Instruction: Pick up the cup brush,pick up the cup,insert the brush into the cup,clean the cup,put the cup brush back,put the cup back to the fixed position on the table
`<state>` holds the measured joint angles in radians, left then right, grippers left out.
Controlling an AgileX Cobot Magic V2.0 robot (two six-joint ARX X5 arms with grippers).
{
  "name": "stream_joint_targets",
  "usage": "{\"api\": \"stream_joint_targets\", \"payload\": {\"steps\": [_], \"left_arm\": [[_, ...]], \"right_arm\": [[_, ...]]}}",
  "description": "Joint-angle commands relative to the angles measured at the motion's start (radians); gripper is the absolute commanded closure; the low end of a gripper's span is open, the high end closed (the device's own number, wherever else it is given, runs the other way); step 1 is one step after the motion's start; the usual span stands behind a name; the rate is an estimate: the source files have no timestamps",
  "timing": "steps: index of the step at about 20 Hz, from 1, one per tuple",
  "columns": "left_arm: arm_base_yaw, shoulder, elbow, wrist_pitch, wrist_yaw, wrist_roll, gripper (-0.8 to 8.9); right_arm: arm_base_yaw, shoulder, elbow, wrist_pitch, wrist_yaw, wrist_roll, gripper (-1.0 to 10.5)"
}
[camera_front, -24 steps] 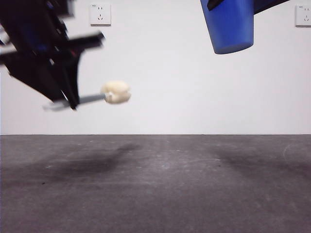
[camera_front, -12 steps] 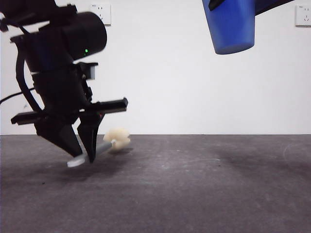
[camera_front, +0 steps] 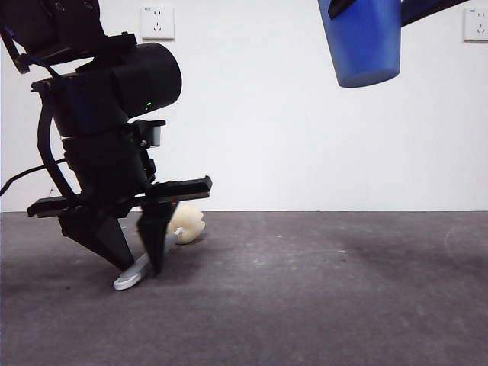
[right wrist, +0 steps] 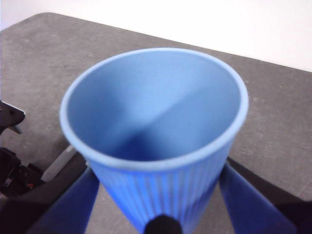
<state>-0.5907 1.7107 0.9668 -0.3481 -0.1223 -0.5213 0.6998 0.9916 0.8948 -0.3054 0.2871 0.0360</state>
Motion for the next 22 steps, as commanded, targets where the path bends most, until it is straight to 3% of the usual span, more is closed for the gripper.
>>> {"api": "stream_joint_targets", "payload": {"steps": [1,8,10,15,22], "left_arm": [[-0.005,0.010,0.000,-0.023,0.027,0.033,4.29],[-0.004,-0.043,0.001,-0.089,0.027,0.132,4.29],[-0.004,-0.084,0.001,-0.097,0.029,0.147,4.30],[-0.005,-0.228,0.001,-0.127,0.025,0.195,4.29],[-0.005,-0.403,0.001,-0.163,0.023,0.216,4.29]], "right_arm": [[-0.007,0.043,-0.009,0.013,-0.002,0.035,9.6],[-0.092,0.230,-0.106,0.299,-0.100,0.046,9.6],[-0.132,0.285,-0.144,0.394,-0.162,0.047,9.6],[-0.192,0.432,-0.267,0.678,-0.208,0.052,9.6],[-0.251,0.638,-0.313,1.003,-0.271,-0.011,9.6]]}}
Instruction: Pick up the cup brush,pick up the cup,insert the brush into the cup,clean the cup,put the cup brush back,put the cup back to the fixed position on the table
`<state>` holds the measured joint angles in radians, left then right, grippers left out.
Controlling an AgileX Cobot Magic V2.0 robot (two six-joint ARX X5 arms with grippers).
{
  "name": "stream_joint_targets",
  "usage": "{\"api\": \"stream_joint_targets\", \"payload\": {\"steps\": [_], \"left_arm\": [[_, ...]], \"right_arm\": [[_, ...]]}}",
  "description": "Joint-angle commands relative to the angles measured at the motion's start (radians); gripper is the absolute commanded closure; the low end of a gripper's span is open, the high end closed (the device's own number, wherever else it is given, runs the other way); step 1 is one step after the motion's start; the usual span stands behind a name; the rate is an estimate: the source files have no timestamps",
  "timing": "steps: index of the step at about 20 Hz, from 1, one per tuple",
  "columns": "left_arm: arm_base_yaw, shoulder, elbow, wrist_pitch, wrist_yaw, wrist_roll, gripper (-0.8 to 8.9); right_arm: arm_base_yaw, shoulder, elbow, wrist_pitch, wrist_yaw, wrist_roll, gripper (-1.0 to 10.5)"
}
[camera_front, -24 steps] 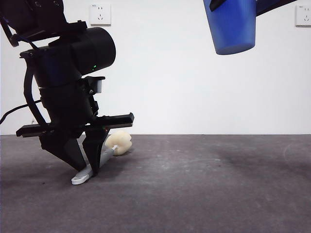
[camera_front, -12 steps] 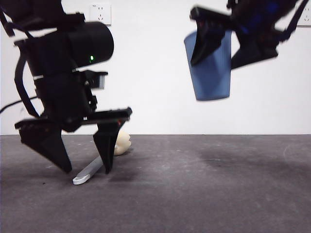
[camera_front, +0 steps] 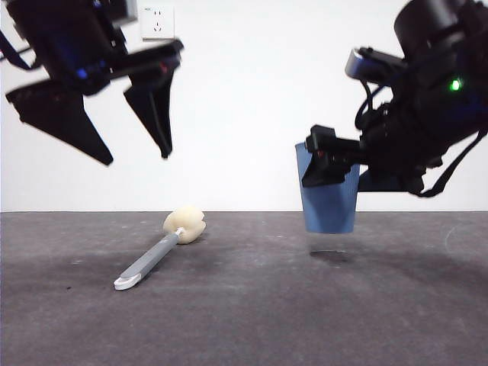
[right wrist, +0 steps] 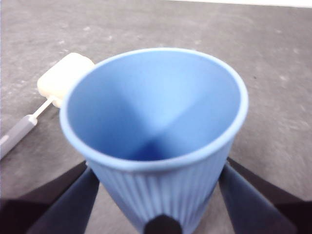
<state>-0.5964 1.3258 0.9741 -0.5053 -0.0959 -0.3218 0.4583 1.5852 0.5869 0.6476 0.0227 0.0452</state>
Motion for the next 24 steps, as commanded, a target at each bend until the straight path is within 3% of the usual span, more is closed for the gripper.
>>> {"api": "stream_joint_targets", "payload": {"steps": [1,5,10,12,14,16,20,24], "left_arm": [[0.001,-0.035,-0.006,-0.014,-0.005,0.024,4.29],[0.002,-0.068,-0.006,-0.026,-0.008,0.039,4.29],[0.002,-0.068,-0.006,-0.023,-0.034,0.043,4.29],[0.002,-0.068,-0.006,-0.023,-0.034,0.047,4.29],[0.002,-0.068,-0.006,-0.023,-0.034,0.047,4.29],[0.002,-0.068,-0.006,-0.023,-0.034,0.047,4.29],[0.002,-0.068,-0.006,-0.023,-0.034,0.046,4.29],[0.002,-0.068,-0.006,-0.023,-0.033,0.046,4.30]], "right_arm": [[-0.022,0.077,-0.005,0.084,-0.023,-0.020,9.6],[-0.039,0.159,-0.005,0.161,-0.026,-0.047,9.6],[-0.039,0.188,-0.006,0.142,-0.051,-0.062,9.6],[-0.039,0.188,-0.006,0.122,-0.047,-0.062,8.8],[-0.039,0.188,-0.006,0.117,-0.046,-0.062,6.8],[-0.039,0.185,-0.006,0.113,-0.046,-0.050,5.6],[-0.039,0.158,-0.006,0.106,-0.046,-0.050,4.3],[-0.040,0.115,-0.006,0.097,-0.043,-0.051,3.8]]}}
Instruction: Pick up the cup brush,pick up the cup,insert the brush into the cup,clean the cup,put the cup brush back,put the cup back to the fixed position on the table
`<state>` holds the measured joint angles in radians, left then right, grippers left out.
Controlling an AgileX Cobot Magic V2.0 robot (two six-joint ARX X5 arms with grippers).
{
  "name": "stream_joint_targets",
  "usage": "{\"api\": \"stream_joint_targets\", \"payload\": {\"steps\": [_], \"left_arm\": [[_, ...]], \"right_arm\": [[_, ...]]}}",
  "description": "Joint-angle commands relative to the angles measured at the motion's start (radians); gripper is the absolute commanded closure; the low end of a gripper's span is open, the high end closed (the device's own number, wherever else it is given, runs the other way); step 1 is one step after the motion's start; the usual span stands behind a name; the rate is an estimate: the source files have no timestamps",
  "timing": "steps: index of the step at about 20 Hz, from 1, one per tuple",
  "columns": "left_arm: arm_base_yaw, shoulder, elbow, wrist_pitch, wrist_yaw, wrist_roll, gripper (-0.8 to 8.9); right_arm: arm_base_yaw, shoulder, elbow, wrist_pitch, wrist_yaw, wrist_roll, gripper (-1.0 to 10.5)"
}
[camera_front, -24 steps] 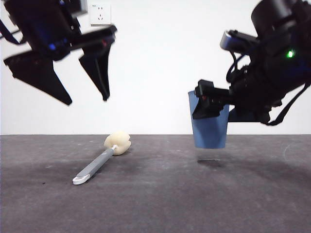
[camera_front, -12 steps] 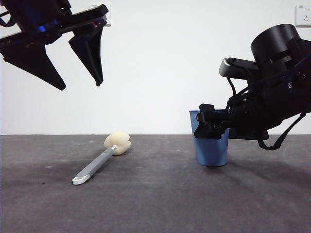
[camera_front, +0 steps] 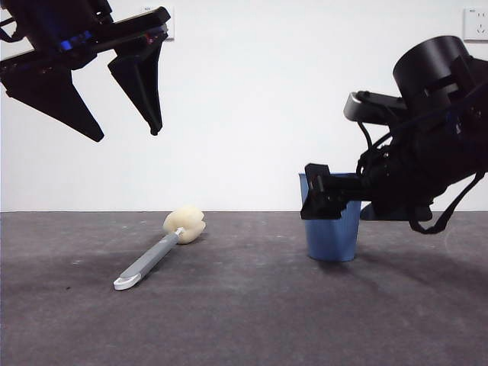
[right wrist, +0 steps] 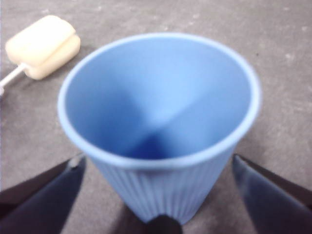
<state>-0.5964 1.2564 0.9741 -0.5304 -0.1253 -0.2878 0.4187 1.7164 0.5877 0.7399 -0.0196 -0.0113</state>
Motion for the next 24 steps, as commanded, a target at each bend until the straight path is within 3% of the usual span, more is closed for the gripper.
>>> {"api": "stream_joint_targets", "payload": {"steps": [1,6,10,14,17,21,24], "left_arm": [[0.002,0.002,-0.006,0.002,-0.003,0.012,4.29],[0.002,0.002,-0.006,-0.002,-0.003,0.013,4.30],[0.002,0.002,-0.006,-0.012,0.002,0.054,4.31],[0.002,0.002,-0.006,-0.078,0.015,0.133,4.38],[0.002,0.002,-0.006,-0.112,0.102,0.170,4.39],[0.002,0.001,-0.005,-0.129,0.220,0.185,4.51],[0.002,0.001,-0.005,-0.157,0.288,0.186,6.93]], "right_arm": [[-0.001,-0.027,-0.006,-0.009,0.000,0.006,3.8],[0.000,-0.163,-0.006,-0.243,-0.001,0.017,3.8],[0.006,-0.360,-0.006,-0.609,-0.011,0.118,3.8],[0.037,-0.603,-0.005,-0.941,-0.061,0.154,3.8],[0.057,-0.775,0.012,-1.110,-0.113,0.195,3.8],[0.068,-0.908,0.092,-1.254,-0.113,0.236,4.0],[0.068,-0.940,0.155,-1.345,-0.141,0.248,6.4]]}}
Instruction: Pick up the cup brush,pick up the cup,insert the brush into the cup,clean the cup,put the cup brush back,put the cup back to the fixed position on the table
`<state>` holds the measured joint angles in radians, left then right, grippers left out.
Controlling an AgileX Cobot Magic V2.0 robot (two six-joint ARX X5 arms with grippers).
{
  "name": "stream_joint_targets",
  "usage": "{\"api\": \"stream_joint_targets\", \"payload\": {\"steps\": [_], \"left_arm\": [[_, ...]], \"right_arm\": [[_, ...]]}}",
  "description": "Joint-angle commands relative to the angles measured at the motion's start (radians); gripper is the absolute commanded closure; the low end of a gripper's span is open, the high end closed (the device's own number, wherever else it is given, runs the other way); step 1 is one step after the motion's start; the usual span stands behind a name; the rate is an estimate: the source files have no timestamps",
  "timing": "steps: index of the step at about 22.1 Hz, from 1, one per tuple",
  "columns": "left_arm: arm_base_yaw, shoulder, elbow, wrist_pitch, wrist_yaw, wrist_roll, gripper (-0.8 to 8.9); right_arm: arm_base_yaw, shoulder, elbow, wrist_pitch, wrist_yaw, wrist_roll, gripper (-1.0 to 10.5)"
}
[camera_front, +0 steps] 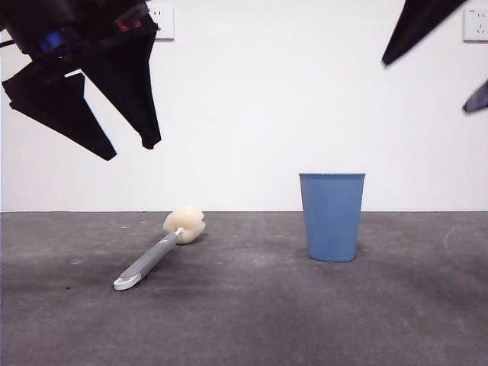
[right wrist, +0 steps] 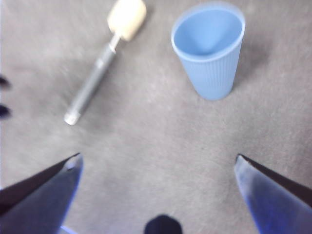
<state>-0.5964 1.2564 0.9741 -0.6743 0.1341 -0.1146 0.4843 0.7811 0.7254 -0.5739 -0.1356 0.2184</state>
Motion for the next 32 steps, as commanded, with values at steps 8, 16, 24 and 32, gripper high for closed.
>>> {"api": "stream_joint_targets", "payload": {"steps": [8,16,24,32], "left_arm": [[0.002,0.001,-0.005,-0.030,0.025,0.014,8.21],[0.002,0.001,-0.005,-0.016,0.026,0.014,8.16],[0.041,-0.061,-0.005,0.117,-0.101,0.107,8.16],[0.339,-0.393,-0.079,0.549,-0.071,0.194,8.16]], "right_arm": [[0.002,-0.009,0.031,-0.087,-0.124,0.020,9.5],[0.001,-0.009,0.031,-0.087,-0.120,0.016,9.5],[0.001,-0.009,0.031,-0.087,-0.121,0.016,9.5],[0.001,-0.010,0.031,-0.087,-0.120,0.016,9.5]]}}
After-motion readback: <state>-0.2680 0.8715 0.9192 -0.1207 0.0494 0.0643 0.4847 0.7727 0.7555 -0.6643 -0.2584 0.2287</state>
